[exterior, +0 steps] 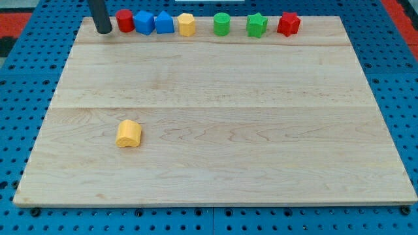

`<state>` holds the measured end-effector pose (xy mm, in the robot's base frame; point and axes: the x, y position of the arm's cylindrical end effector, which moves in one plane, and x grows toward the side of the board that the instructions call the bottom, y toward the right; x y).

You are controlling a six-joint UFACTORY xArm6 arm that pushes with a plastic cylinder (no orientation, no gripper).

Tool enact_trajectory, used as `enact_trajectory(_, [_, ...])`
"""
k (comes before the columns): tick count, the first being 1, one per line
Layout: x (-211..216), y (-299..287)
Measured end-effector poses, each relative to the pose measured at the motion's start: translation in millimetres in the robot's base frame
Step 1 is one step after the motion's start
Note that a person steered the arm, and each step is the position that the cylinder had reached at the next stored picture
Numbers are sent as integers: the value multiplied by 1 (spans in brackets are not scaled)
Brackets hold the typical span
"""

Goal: Move your arm to the bottom right side of the board

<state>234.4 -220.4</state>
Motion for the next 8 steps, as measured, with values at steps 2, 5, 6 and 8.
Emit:
enact_trajectory(2, [173,142])
enact_trajectory(5, [325,184])
enact_trajectory(6, [308,281])
enact_trajectory(8, [315,391])
